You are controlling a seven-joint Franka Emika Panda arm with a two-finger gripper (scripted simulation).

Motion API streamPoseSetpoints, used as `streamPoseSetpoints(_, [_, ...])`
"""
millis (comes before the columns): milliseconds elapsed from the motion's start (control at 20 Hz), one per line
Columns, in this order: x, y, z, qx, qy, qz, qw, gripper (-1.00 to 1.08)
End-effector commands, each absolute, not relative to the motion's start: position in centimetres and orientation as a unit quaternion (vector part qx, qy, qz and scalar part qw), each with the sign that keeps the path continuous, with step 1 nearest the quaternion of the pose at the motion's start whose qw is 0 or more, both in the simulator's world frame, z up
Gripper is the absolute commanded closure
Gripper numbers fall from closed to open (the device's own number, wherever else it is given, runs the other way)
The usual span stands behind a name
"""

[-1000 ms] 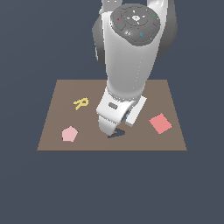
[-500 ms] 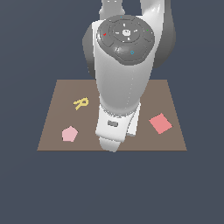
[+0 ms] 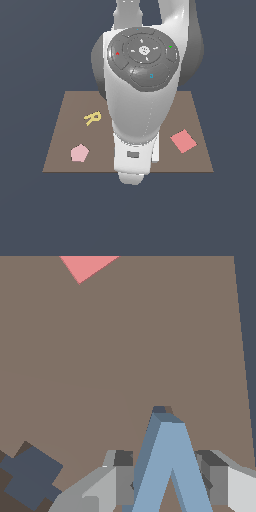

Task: Insert a designated object into the corresponding slot on a board.

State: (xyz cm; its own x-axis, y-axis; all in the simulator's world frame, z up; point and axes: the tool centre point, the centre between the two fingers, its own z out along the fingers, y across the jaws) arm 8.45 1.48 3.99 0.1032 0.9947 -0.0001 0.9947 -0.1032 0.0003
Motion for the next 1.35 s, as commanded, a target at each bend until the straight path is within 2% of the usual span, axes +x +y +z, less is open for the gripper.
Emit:
streamPoseSetpoints(0, [8.8,1.5,4.0,0.735,0.678,0.0,0.0,1.08])
streamPoseSetpoints(800, [8.8,1.6,3.0,0.734,0.68,0.0,0.001,1.08])
streamPoseSetpoints(850, [8.8,1.6,3.0,0.734,0.68,0.0,0.001,-0.92])
streamPoseSetpoints(1300, [8.8,1.6,3.0,0.734,0.68,0.0,0.001,-0.92])
